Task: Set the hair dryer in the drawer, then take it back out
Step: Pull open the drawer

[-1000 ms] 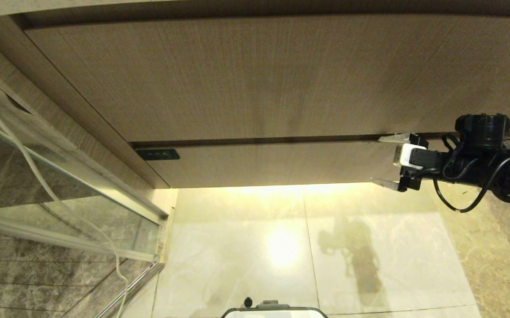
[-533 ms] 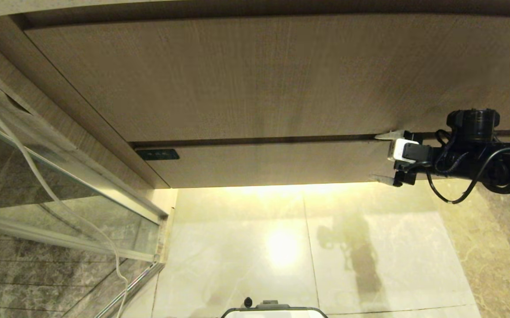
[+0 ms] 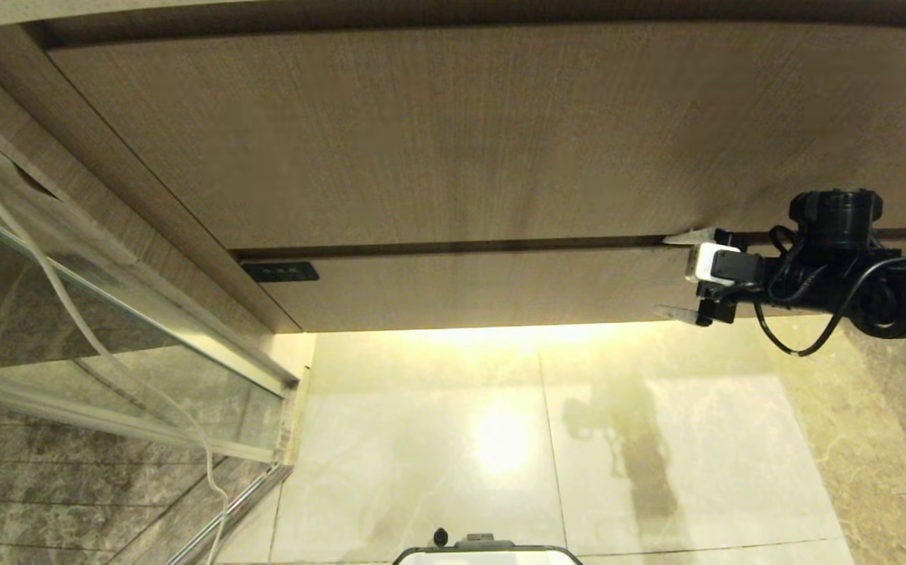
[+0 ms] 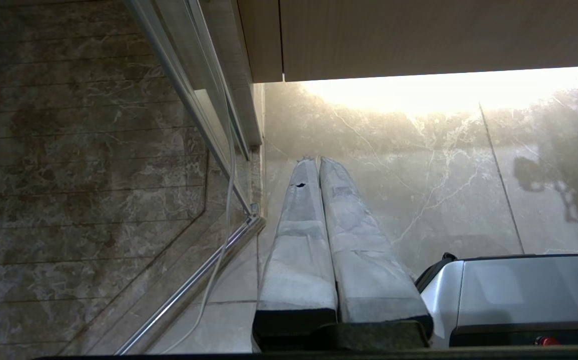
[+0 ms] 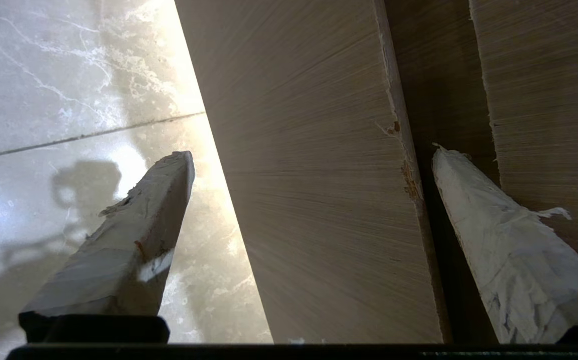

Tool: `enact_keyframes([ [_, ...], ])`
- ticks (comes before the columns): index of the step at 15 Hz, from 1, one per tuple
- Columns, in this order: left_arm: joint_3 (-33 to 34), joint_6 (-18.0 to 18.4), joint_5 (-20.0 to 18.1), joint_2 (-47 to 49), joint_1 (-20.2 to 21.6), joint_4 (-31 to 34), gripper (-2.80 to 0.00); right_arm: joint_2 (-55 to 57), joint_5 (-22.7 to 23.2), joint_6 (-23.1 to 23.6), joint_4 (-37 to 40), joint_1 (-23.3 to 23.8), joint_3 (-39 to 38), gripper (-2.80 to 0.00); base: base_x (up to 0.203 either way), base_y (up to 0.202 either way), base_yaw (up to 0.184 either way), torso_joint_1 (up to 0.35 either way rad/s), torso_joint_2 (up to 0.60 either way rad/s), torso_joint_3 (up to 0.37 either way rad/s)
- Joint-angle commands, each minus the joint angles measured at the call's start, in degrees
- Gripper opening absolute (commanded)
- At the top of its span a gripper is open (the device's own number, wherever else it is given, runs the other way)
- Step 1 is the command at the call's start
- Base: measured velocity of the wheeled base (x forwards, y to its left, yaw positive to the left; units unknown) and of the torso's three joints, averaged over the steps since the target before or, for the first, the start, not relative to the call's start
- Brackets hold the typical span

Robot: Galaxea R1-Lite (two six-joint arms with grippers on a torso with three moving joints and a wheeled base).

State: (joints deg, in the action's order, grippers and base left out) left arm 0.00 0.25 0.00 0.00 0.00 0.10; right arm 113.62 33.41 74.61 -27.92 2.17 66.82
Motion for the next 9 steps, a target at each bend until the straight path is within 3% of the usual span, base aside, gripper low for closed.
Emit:
enact_keyframes([
  [1, 0.1, 0.0, 0.0, 0.0, 0.0, 0.0, -2.80, -0.1, -1.3, 0.5, 1.3, 0.0, 0.2, 0.00, 0.000, 0.000, 0.000, 0.000, 0.00, 0.000],
  [5, 0.1, 0.0, 0.0, 0.0, 0.0, 0.0, -2.80, 0.3, -7.3, 0.5, 6.2, 0.0, 1.3, 0.00, 0.000, 0.000, 0.000, 0.000, 0.00, 0.000],
  [9, 0.0, 0.0, 0.0, 0.0, 0.0, 0.0, -2.80, 0.3, -10.1, 0.6, 9.4, -0.1, 1.4, 0.00, 0.000, 0.000, 0.000, 0.000, 0.00, 0.000],
])
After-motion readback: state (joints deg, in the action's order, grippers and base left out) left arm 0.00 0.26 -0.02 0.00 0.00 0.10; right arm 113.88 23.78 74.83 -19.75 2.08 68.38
